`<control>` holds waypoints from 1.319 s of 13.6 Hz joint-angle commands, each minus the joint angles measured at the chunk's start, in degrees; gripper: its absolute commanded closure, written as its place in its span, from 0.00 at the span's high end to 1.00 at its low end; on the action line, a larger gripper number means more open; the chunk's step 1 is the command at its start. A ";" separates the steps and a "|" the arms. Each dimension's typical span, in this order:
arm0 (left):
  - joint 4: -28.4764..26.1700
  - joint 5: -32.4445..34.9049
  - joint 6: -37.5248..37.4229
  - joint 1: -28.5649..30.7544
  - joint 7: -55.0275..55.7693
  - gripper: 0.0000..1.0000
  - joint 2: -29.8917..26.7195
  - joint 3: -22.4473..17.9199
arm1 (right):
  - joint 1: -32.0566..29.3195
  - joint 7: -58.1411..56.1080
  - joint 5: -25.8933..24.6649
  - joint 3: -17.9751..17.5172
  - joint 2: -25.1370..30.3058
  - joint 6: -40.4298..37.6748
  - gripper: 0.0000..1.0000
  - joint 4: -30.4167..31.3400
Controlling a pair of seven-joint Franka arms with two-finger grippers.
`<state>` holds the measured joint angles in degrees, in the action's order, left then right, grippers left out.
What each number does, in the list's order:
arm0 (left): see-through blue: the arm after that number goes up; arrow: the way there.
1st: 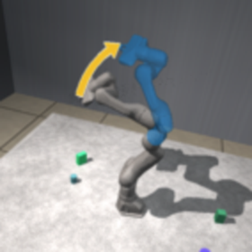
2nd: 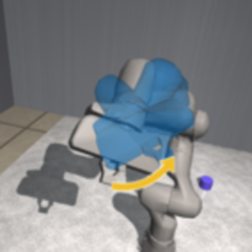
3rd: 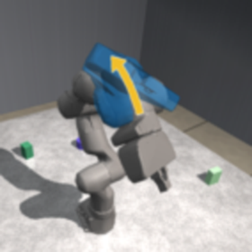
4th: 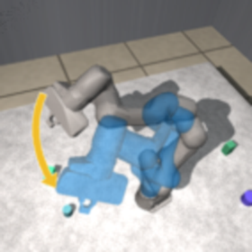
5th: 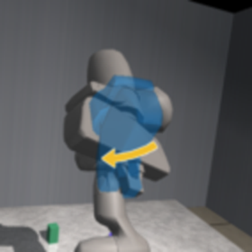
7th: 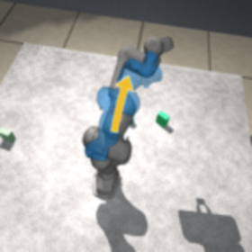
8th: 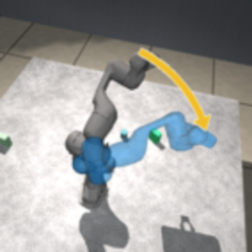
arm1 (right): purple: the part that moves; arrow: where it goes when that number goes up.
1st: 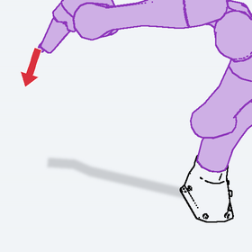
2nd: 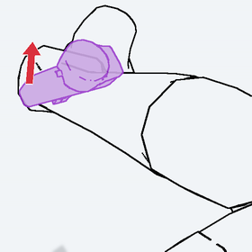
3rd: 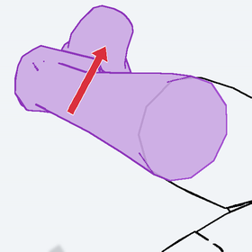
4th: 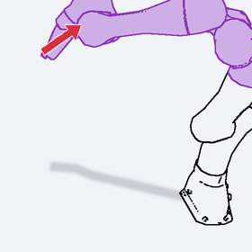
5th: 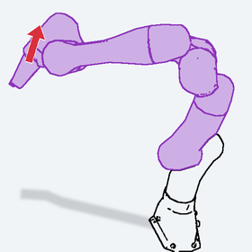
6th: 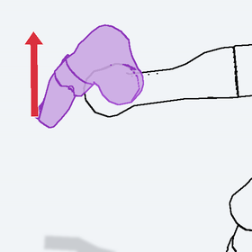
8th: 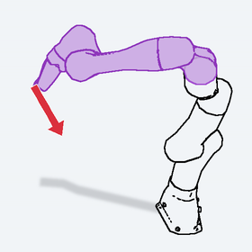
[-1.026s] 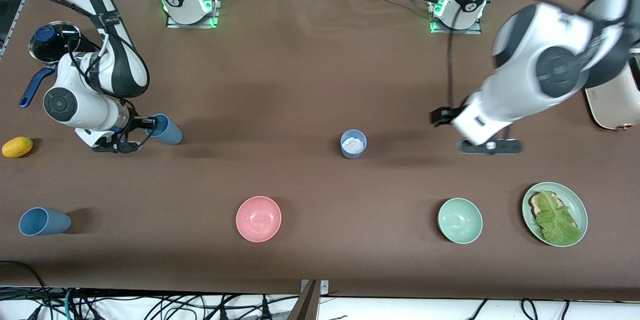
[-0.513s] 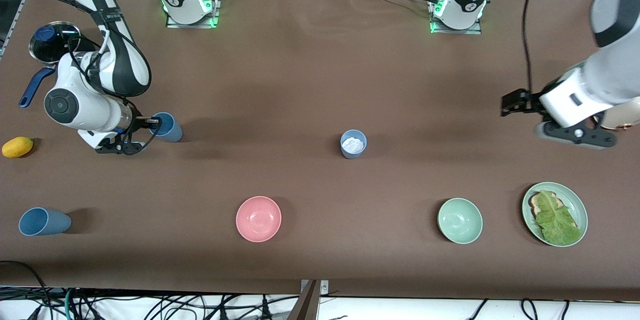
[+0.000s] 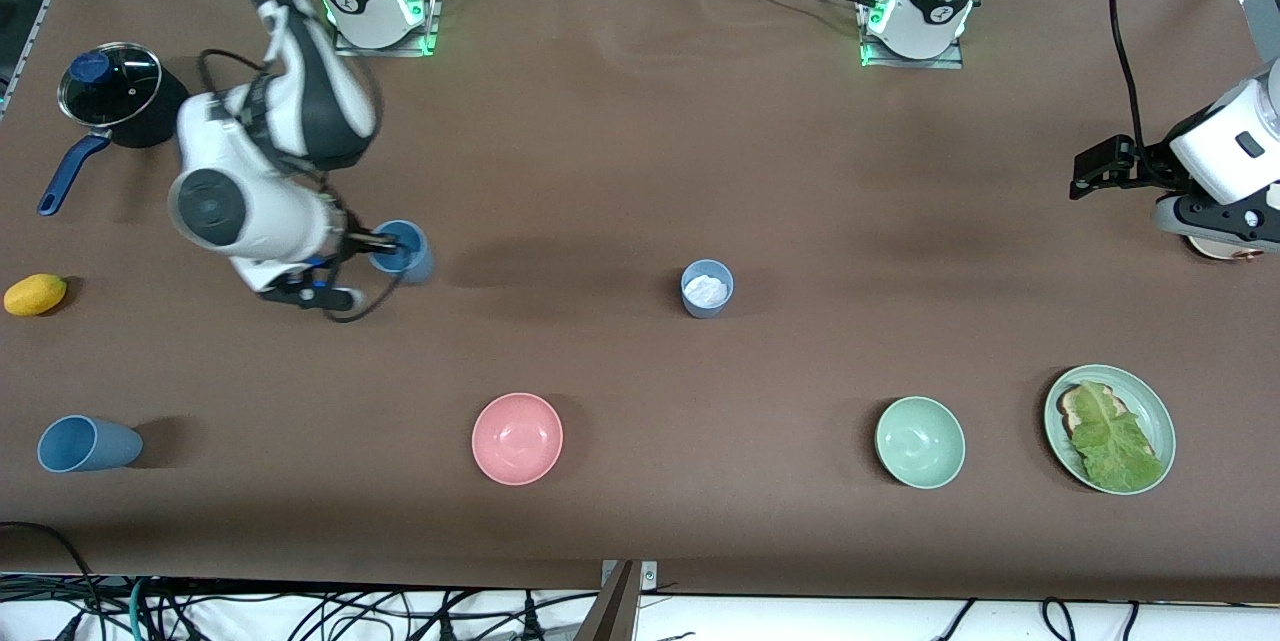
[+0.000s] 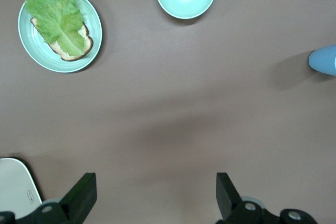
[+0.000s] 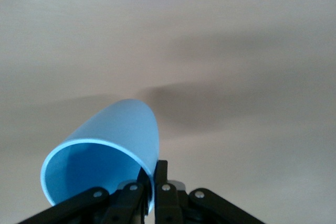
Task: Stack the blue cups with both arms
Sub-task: 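Withdraw the left gripper while the right gripper carries its cup to the middle, then lower the held blue cup into the standing cup with the right gripper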
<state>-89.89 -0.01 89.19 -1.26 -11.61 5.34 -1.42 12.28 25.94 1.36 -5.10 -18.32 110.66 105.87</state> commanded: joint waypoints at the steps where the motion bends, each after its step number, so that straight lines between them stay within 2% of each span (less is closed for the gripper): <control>1: -1.07 -0.87 0.03 -0.24 -0.69 1.00 -1.39 -0.69 | 6.06 9.97 0.57 0.35 -1.88 -2.98 0.00 -5.39; 2: -0.64 -0.87 -1.20 -0.15 -1.13 1.00 -1.21 -0.69 | 8.26 13.40 1.27 0.35 -3.46 -4.56 0.00 -8.46; 5: -0.37 -0.87 -1.74 -0.24 -1.05 1.00 -1.04 -0.69 | 14.59 24.20 7.41 0.35 -8.91 -7.64 0.00 -19.09; 8: -0.37 -0.87 -1.74 -0.24 -0.96 1.00 -1.04 -0.69 | 21.10 35.98 7.60 0.35 -14.79 -7.21 0.00 -27.70; 11: -0.37 -0.87 -1.74 -0.15 -1.22 1.00 -0.95 -0.78 | 24.98 43.91 9.26 0.35 -19.90 -6.60 0.00 -36.24; 14: -0.37 -0.87 -1.74 -0.15 -1.22 1.00 -0.95 -0.78 | 26.56 47.96 11.46 0.35 -22.63 -3.27 0.00 -40.65; 18: -0.37 -0.95 -1.82 -0.24 -0.78 1.00 -1.04 -0.69 | 28.06 51.13 13.32 0.35 -24.66 5.08 0.00 -41.18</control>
<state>-89.89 -0.01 88.05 -1.29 -11.61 5.31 -1.73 39.31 75.05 13.58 -5.20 -40.84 113.92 67.83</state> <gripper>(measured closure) 0.000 0.943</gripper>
